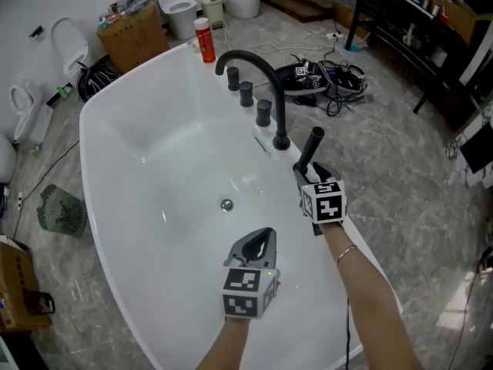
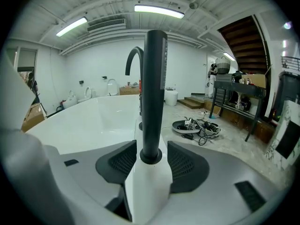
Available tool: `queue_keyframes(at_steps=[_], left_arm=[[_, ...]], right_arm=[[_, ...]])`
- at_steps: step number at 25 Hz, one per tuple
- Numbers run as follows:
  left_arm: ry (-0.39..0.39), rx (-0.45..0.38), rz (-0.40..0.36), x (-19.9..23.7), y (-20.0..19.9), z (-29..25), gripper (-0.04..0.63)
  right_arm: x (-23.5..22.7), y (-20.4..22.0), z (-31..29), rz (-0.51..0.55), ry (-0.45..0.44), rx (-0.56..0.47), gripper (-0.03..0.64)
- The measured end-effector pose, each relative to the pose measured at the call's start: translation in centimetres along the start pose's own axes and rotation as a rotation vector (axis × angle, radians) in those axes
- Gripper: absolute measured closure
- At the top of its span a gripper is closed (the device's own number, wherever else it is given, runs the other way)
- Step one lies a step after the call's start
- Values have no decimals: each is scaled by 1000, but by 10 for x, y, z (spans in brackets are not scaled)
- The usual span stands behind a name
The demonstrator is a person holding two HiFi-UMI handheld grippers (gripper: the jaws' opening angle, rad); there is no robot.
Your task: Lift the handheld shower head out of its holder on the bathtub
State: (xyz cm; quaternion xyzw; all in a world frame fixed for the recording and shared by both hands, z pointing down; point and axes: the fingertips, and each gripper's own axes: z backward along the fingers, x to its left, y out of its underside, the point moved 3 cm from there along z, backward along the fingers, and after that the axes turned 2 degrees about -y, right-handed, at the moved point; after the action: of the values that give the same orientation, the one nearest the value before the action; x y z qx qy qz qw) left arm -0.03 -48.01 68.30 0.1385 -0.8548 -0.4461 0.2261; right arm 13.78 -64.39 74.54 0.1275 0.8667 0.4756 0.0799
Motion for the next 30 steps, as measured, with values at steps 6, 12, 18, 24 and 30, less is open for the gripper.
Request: queue_keyframes(at_steps=[6, 12, 18, 24, 30], left_arm=[[4, 1, 2, 0, -1, -1, 575], [4, -5, 2, 1, -4, 4, 575], [3, -18, 13, 1, -15, 17, 575], [-7, -33, 14, -5, -30, 40, 575], [-13, -63, 11, -21, -52, 76, 575]], right_arm=[[2, -18, -12, 93, 0, 16, 445], [6, -20, -8, 98, 22, 16, 477], [14, -26, 5, 113, 33, 6, 483], [25, -50, 39, 134, 32, -52, 483], [38, -76, 88, 139, 39, -77, 483]])
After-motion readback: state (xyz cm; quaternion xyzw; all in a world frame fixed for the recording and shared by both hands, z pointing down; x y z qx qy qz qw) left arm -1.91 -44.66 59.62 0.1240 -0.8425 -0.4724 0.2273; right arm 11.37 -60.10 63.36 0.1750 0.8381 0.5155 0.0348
